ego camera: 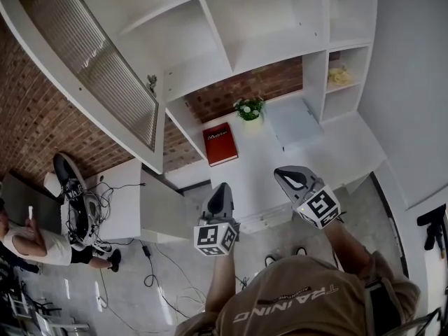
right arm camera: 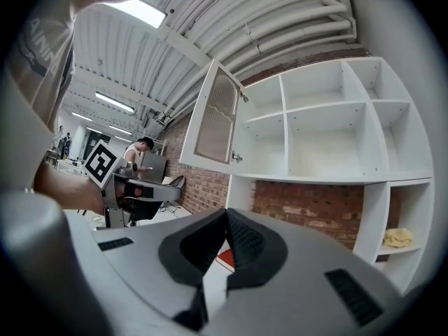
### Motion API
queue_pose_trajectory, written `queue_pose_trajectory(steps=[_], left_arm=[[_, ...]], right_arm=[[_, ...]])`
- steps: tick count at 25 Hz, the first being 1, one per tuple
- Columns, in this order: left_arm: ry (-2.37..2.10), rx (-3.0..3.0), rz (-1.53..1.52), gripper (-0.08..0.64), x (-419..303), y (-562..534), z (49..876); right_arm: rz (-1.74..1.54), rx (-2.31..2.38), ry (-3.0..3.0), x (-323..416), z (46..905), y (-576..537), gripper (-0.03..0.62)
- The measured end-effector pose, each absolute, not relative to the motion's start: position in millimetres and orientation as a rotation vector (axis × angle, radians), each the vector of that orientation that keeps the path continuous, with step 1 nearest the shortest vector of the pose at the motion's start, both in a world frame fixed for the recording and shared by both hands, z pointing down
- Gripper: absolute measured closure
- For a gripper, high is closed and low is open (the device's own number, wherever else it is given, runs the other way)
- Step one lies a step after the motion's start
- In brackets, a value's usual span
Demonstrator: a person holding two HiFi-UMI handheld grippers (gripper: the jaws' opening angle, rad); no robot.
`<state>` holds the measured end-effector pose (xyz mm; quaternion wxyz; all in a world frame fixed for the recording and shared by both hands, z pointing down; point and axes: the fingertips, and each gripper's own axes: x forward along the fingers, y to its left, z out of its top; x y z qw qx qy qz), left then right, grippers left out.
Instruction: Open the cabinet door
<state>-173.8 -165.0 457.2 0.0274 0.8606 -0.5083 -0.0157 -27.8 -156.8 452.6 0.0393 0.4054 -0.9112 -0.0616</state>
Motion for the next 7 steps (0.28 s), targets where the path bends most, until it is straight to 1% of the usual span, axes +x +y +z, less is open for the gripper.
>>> queue_pose_trajectory(steps=[7], left_arm=[[-1.534,2.672,-0.044,0.551,-161,-167,462]], right_arm=[[-0.156,1.276,-2.771,-14,461,-155,0.58]])
